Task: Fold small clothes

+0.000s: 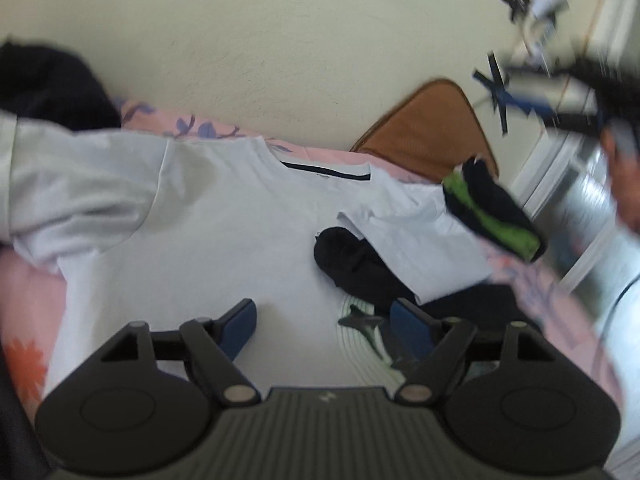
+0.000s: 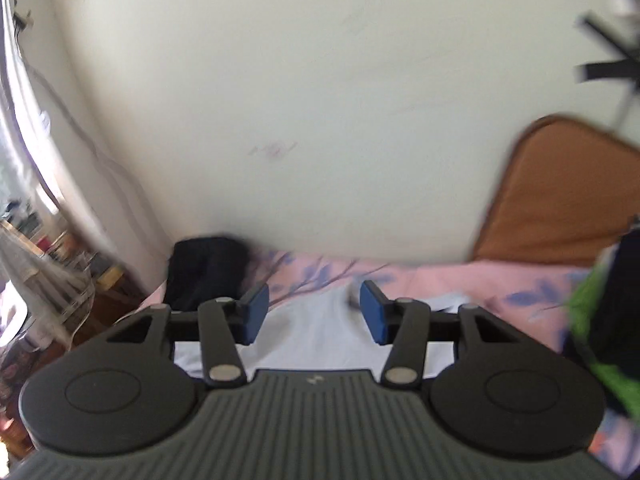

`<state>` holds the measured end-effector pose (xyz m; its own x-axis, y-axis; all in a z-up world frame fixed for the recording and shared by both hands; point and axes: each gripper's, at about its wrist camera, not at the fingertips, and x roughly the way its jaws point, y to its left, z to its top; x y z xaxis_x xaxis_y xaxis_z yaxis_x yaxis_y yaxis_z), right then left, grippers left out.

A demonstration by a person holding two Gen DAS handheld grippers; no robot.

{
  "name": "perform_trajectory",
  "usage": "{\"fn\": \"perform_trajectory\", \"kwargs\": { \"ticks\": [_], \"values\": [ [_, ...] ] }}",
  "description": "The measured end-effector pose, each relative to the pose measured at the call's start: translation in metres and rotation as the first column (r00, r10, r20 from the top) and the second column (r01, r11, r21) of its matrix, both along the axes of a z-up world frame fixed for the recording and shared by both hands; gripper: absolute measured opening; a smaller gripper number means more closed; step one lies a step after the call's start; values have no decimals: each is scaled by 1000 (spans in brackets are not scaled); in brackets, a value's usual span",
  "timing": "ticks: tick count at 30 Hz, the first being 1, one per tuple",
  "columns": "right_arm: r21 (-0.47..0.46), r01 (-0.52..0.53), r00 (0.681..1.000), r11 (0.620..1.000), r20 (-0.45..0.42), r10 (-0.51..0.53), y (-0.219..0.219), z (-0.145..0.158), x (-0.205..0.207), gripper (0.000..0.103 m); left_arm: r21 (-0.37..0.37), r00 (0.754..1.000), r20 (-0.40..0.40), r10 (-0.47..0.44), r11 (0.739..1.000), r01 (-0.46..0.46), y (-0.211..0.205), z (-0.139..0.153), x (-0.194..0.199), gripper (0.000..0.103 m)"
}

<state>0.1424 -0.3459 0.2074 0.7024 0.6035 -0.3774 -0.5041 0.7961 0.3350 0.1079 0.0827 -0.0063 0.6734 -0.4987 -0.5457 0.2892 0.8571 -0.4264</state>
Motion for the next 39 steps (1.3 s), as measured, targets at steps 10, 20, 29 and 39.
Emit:
{"fn": "perform_trajectory", "kwargs": {
  "ticks": [10, 20, 29, 39],
  "values": [
    [-260, 140, 985, 955, -66, -162, -28, -102, 27, 56, 60, 996, -47, -75, 995, 78, -45, 13, 40, 68],
    [-226, 476, 876, 850, 41, -480, -91, -110, 65, 2, 276, 997, -28, -65, 959, 71, -96, 4, 71, 62],
    [-199, 149, 988, 969, -9, -153, -80, -87, -12, 30, 233, 998, -2, -68, 970, 67, -77, 19, 41, 67],
    [-679, -174, 973, 713, -9, 230, 36, -113, -81, 47, 180, 977, 132, 169, 965, -191, 59, 59, -85, 76]
  ]
}}
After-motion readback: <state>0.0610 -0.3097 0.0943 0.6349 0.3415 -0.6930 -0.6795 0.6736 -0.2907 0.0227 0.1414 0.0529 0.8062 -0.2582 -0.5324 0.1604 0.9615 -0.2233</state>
